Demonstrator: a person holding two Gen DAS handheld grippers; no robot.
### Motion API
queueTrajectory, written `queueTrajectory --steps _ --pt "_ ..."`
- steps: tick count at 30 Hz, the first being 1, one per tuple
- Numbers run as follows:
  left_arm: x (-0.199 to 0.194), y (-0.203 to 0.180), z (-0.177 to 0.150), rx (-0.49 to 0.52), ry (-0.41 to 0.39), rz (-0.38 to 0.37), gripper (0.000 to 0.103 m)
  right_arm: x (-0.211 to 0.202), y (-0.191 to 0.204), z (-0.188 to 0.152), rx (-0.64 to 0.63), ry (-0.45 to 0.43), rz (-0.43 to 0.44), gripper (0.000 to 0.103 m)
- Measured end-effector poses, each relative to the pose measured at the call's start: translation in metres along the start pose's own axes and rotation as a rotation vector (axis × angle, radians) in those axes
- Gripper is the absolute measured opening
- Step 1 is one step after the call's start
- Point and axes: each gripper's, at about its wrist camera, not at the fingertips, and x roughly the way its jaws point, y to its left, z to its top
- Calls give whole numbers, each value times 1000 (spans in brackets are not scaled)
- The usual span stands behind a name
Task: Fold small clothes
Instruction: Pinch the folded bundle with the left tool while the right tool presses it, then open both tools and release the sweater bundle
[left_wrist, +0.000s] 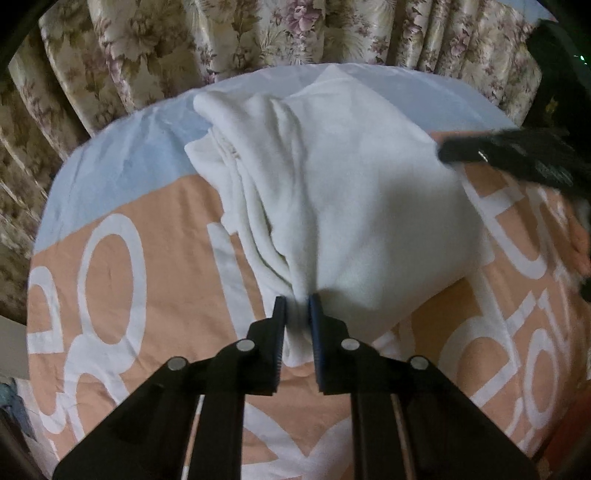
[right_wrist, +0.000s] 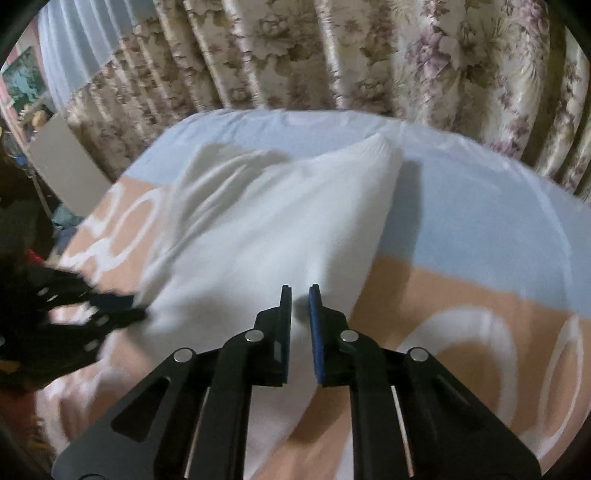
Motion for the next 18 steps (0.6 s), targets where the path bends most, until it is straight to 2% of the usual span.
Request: queueTrajectory --steps 1,6,8,9,16,17,18 --pt "1 0 0 3 1 0 14 -2 5 -7 -5 10 11 18" --pt "4 3 2 14 6 -2 14 5 18 -42 0 77 4 28" --pt "4 3 2 23 9 4 14 15 18 -48 18 100 8 22" --pt "3 3 2 26 9 4 14 16 19 -50 3 100 4 6" --pt "-2 4 -2 46 10 21 14 2 22 -53 -140 93 -59 4" --pt "0 4 -3 48 17 39 12 3 17 -55 -146 99 -69 4" --pt "6 5 -4 59 36 91 11 4 15 -57 -144 101 -79 4"
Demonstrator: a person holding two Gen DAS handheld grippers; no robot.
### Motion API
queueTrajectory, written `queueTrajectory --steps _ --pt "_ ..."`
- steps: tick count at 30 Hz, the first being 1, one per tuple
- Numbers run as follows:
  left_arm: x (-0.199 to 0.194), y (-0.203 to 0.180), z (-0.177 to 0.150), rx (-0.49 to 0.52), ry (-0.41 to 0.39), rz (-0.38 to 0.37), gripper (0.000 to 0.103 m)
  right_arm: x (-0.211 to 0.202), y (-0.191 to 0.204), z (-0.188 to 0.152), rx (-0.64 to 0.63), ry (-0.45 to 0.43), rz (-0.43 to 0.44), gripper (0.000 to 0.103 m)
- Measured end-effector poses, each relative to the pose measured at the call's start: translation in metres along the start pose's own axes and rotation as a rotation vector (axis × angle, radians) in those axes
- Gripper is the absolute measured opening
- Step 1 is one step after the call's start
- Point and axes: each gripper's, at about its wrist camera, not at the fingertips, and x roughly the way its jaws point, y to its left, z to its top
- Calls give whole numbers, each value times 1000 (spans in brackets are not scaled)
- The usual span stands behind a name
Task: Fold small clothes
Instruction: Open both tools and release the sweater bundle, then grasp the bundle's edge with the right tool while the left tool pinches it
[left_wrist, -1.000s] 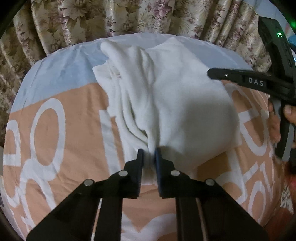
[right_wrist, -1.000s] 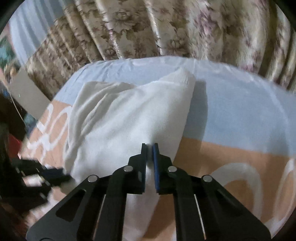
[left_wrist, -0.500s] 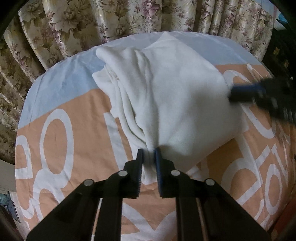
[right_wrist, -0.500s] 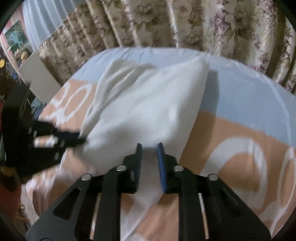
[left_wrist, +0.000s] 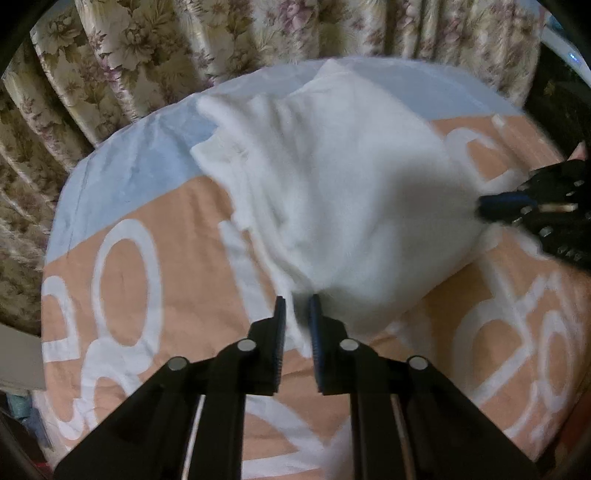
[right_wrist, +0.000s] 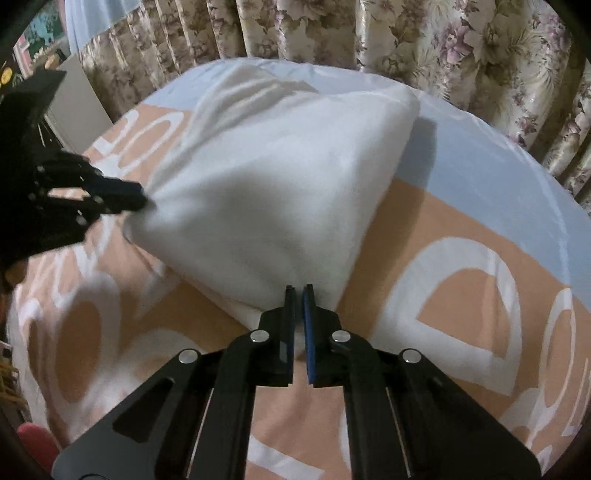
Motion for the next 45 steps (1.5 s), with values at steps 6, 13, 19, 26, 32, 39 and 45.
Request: queueTrajectory --steps 6,13,19,26,32,39,45 --pt "-4 19 -3 -102 -21 -50 16 -4 -10 -6 56 -39 33 8" --pt "-31 42 11 -240 -108 -42 95 -46 -39 -7 274 -250 67 88" --pt "-7 38 35 -272 -64 -35 97 -28 -44 8 314 -221 19 90" --pt "22 14 56 -170 -30 68 97 -5 -43 33 319 -189 -33 90" --pt "41 17 53 -148 -21 16 97 8 -39 43 243 -158 -48 92" --pt "48 20 49 -149 -16 -120 78 34 -45 45 235 -61 -21 91" --pt "46 13 52 -113 5 -120 69 52 -28 46 151 -11 -19 80"
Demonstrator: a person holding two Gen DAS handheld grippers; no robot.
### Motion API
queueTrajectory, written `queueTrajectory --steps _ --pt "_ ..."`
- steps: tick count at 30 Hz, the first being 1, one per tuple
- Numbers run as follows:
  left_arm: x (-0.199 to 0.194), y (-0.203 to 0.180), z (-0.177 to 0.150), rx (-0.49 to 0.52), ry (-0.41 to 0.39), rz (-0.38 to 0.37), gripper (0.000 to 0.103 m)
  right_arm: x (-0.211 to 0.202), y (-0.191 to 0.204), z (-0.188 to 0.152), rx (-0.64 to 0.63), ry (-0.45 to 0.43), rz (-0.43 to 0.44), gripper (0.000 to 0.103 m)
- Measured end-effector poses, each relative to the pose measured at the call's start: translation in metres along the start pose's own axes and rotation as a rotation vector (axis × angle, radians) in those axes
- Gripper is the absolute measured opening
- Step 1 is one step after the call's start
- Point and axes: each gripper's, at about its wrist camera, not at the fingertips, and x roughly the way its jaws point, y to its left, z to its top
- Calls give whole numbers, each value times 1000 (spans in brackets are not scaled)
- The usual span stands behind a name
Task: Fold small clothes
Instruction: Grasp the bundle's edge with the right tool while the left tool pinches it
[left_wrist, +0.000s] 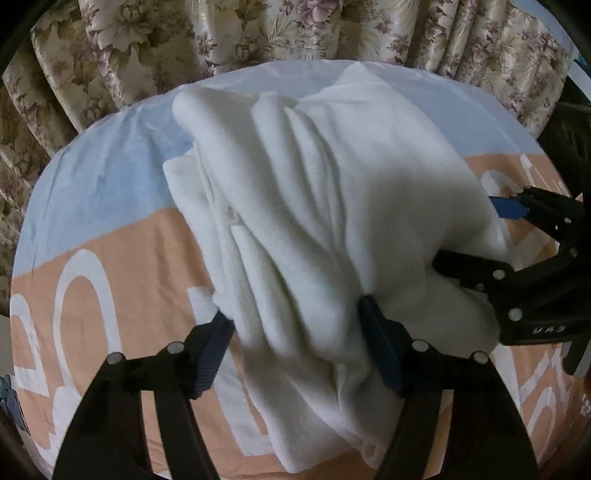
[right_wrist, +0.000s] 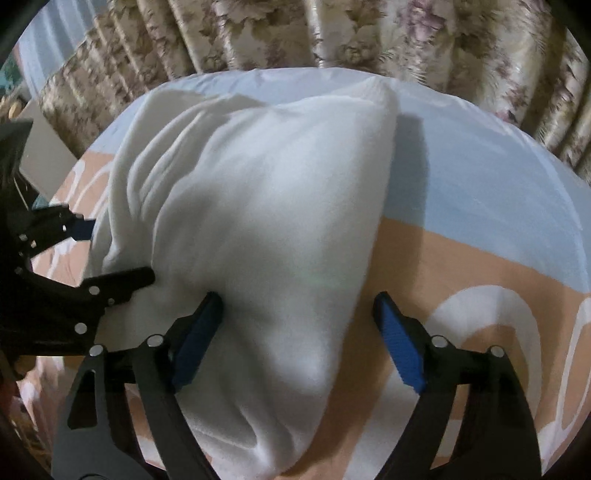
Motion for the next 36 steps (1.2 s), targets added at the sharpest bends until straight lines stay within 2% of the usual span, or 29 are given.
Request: queueTrajectory --steps 1,2,4,7,13,19,29,36 --pt "0 0 0 6 7 -4 65 0 1 1 -8 0 9 70" --pt "-1 -2 2 23 13 -15 60 0 2 2 -22 6 30 66" --pt "-4 -9 3 68 15 -31 40 -3 7 3 -59 10 18 59" --pt "-6 -20 3 132 17 -4 34 -5 7 5 -78 12 23 49" --pt "-7 -2 4 80 14 -87 27 -14 6 8 -86 -10 44 34" --pt "-19 -7 6 88 -22 -68 25 -24 11 11 -79 -43 60 29" --pt "-57 -11 20 98 -102 2 24 -59 18 20 -91 -155 75 27" --pt "-94 -37 27 145 -176 33 24 -101 8 18 -80 -255 58 27"
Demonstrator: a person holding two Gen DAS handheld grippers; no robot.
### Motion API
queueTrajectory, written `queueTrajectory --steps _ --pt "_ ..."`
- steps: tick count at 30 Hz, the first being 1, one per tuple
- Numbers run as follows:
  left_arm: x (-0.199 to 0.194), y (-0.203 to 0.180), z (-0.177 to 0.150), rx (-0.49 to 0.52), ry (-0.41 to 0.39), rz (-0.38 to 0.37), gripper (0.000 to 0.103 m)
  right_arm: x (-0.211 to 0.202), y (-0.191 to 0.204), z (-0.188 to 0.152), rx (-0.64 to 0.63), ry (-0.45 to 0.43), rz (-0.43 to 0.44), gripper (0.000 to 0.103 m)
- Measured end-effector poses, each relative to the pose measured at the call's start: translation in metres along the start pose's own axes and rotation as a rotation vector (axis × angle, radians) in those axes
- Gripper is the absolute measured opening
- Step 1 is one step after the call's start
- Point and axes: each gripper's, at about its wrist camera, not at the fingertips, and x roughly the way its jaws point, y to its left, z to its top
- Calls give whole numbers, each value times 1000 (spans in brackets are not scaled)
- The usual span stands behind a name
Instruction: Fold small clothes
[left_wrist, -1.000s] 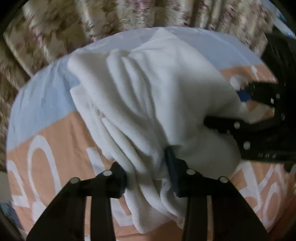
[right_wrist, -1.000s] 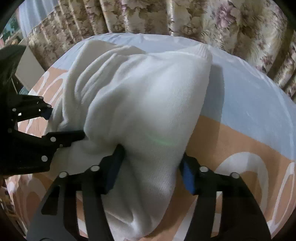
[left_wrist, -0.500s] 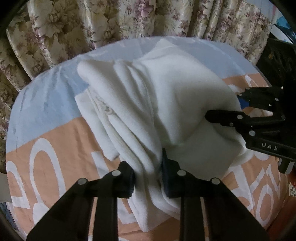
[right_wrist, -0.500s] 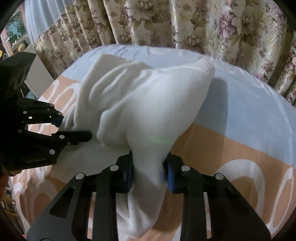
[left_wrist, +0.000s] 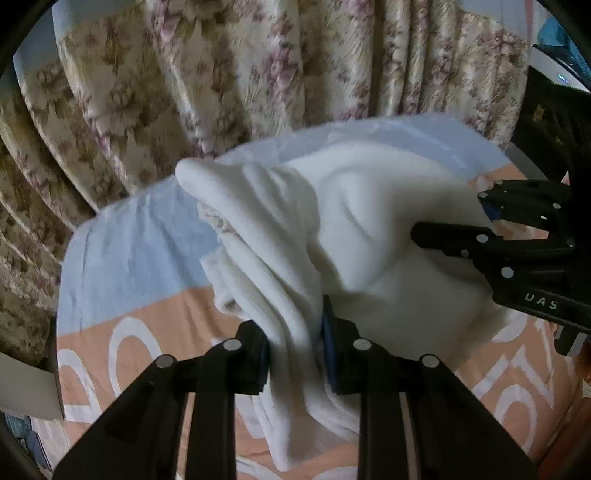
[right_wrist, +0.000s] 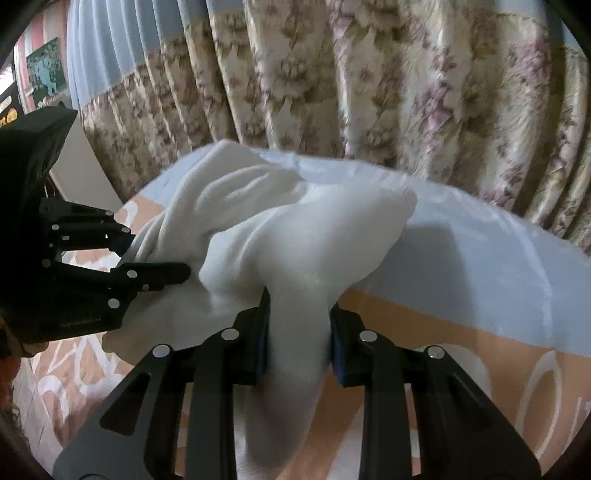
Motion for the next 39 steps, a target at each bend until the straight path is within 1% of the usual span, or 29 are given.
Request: queueTrajectory --steps 4,7,9,13,16,19,22,24,25,26,27,28,30,31,32,33,34,35,36,37,39 --pt "-31 -21 12 27 -67 18 24 -30 -6 2 -5 -48 -21 27" --pt "-58 -46 12 52 -126 13 24 -64 -9 -4 -14 -104 -44 27" --pt "-68 -59 7 54 -146 4 24 -87 -11 -12 -7 -135 -50 27" --pt "-85 -95 -18 49 -175 -17 24 -122 -12 -42 -14 -147 -69 27" --pt "-86 -121 -45 24 -156 -48 24 -141 -8 -79 -19 -117 -63 27" --pt "-74 -140 -79 1 -113 -81 25 -144 -1 -112 -38 -72 -71 27" --pt "-48 -153 -113 -26 -36 -99 25 -133 4 -148 -32 -10 -62 28" --pt "-34 -156 -126 -30 -4 -92 25 -119 5 -168 -26 35 -57 28" --pt "-28 -157 -132 -34 8 -89 26 -114 5 -174 -19 51 -52 30" --pt "-22 -156 -137 -49 22 -91 28 -111 5 -182 -8 67 -50 31" --pt "-17 -155 -141 -65 42 -95 32 -109 3 -188 7 87 -42 36" --pt "-14 -153 -144 -79 60 -98 38 -109 2 -191 15 101 -37 42" --pt "-21 -145 -148 -102 57 -95 47 -117 -3 -196 43 122 -23 47" --pt "-27 -143 -149 -100 51 -97 54 -128 -7 -195 68 109 -6 52" --pt "-37 -141 -148 -93 34 -88 58 -137 -10 -194 87 92 5 57" --pt "-47 -138 -145 -86 12 -77 67 -148 -15 -192 114 68 18 68" --pt "-58 -135 -140 -83 -18 -71 70 -159 -20 -190 142 41 24 72" --pt "-62 -132 -134 -83 -37 -69 72 -167 -29 -184 180 10 23 73" --pt "-64 -131 -128 -82 -48 -68 74 -168 -38 -177 216 2 26 74" --pt "-64 -130 -119 -78 -51 -58 74 -164 -50 -170 267 9 18 74" --pt "-51 -129 -99 -61 -43 -18 74 -150 -67 -161 330 26 21 73"
